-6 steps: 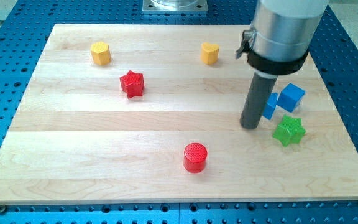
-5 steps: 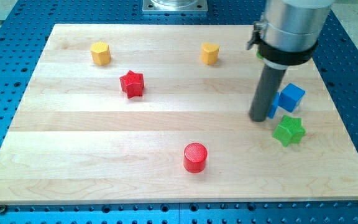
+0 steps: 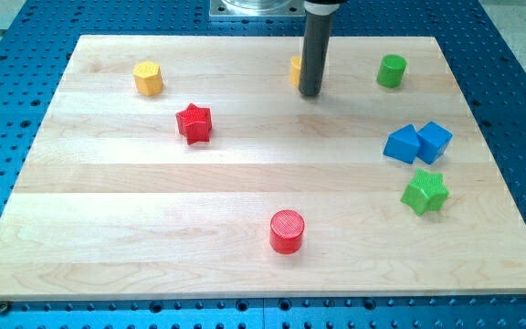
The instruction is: Keep yellow blocks at center left of the board
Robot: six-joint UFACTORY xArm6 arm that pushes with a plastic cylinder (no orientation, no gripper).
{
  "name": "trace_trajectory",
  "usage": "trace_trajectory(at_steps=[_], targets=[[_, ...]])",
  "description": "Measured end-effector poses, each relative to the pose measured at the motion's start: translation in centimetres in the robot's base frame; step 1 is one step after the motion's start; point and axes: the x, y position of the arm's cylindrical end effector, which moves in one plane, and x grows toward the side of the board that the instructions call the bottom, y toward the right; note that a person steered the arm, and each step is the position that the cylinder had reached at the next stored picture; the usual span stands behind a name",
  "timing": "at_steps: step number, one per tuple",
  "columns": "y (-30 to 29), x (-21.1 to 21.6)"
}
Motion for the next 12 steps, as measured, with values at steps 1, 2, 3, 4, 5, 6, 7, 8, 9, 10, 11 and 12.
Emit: trace_trajectory(at_steps=[1, 2, 3, 4, 5, 6, 7, 8, 9, 10, 11, 12], targets=[[4.3, -1.1], [3.6, -3.0], [-7.5, -2.9], [-12.9, -2.6], [-5.3, -3.8], [-9.0, -7.2], [-15.8, -6.0], [-20.6, -4.7], [-23.2, -2.0], [-27.9, 2.7], [-28.2, 5.0], [-28.9, 6.6]])
